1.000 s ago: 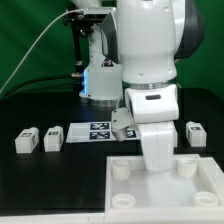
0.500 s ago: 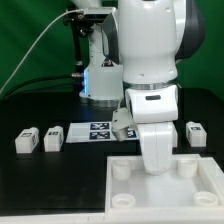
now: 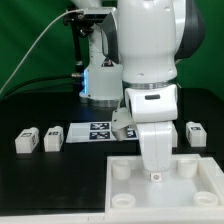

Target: Assemble one leg

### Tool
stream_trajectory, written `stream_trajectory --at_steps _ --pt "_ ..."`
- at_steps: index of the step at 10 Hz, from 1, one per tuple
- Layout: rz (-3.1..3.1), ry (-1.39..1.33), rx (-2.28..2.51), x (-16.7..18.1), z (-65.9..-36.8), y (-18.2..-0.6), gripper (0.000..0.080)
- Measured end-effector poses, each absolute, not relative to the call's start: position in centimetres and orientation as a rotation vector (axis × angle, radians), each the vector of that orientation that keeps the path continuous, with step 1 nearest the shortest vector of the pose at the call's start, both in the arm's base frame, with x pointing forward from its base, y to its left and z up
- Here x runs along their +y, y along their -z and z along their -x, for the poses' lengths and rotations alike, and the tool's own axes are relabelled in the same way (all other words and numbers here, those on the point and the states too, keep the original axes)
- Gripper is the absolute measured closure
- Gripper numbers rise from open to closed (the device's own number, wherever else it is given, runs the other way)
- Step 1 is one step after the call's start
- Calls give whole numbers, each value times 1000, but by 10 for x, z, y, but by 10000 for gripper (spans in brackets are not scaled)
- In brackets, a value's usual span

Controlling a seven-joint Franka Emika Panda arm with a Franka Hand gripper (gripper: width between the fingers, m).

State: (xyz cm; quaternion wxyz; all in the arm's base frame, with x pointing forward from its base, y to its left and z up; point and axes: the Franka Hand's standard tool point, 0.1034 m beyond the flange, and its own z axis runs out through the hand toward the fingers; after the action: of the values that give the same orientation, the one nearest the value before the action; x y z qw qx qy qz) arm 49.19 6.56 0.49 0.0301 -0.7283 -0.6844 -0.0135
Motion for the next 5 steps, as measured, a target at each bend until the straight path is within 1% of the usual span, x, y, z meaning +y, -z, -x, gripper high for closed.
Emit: stream_trajectory --at_steps 1,5 --pt "2245 42 -2110 66 -492 -5 154" --pt "2262 42 -2093 66 -492 -6 150"
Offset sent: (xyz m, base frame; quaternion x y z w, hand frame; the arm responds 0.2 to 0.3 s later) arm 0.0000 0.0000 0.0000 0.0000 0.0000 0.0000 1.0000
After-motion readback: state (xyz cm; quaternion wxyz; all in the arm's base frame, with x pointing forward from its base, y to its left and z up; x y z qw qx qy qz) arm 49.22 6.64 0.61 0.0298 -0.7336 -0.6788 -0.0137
